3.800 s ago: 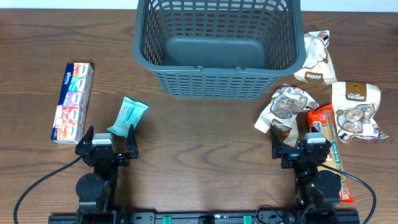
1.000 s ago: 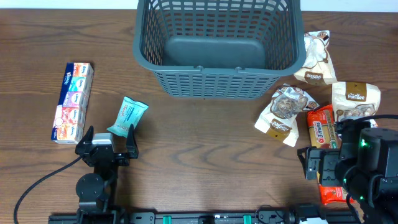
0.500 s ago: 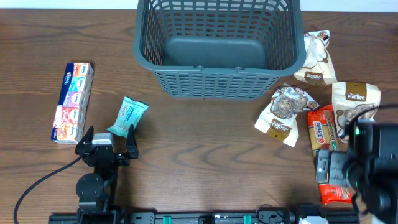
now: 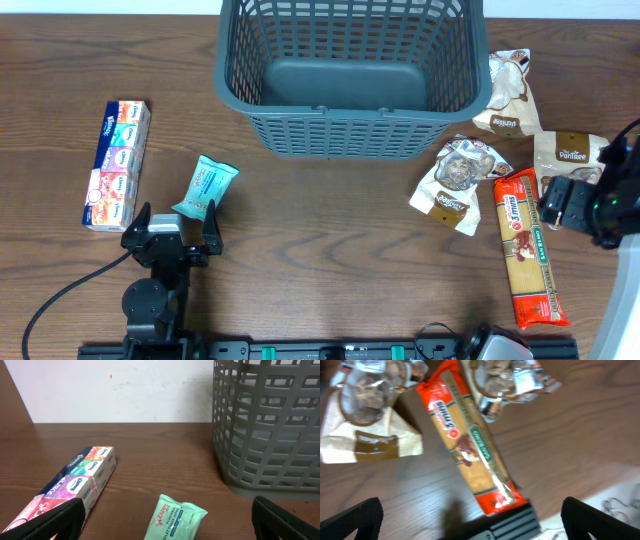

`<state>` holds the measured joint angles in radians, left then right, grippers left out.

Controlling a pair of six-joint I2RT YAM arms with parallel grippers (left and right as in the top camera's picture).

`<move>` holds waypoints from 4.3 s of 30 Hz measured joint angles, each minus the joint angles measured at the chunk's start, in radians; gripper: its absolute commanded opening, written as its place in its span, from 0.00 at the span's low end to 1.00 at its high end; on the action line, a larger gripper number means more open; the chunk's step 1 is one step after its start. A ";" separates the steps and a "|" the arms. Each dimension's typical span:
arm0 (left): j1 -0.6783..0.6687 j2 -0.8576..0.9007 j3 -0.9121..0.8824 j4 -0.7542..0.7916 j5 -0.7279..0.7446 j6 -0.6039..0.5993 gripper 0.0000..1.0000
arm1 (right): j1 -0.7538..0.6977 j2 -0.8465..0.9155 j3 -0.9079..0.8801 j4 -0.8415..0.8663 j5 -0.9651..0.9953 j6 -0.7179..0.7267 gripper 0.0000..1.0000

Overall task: Pack container
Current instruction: 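Lower the right gripper and close it on the spaghetti package, then lift the spaghetti package and carry it toward the grey basket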

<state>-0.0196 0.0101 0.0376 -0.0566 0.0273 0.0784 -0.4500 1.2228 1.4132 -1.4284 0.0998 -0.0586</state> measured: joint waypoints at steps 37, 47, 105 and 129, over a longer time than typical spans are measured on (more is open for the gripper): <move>0.000 0.000 0.000 0.000 0.000 0.000 0.99 | -0.029 0.115 -0.251 0.166 -0.044 -0.105 0.99; 0.000 0.000 0.000 0.000 0.000 0.000 0.99 | -0.029 0.169 -0.290 0.322 -0.056 -0.263 0.99; 0.000 0.000 0.000 0.000 0.000 0.000 0.99 | -0.065 0.397 -0.608 0.789 -0.130 -0.367 0.49; 0.000 0.000 0.000 0.000 0.000 0.000 0.99 | -0.065 0.378 -0.586 0.815 -0.122 -0.316 0.01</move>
<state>-0.0196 0.0101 0.0376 -0.0570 0.0273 0.0784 -0.5148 1.6012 0.8272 -0.6136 -0.0227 -0.3744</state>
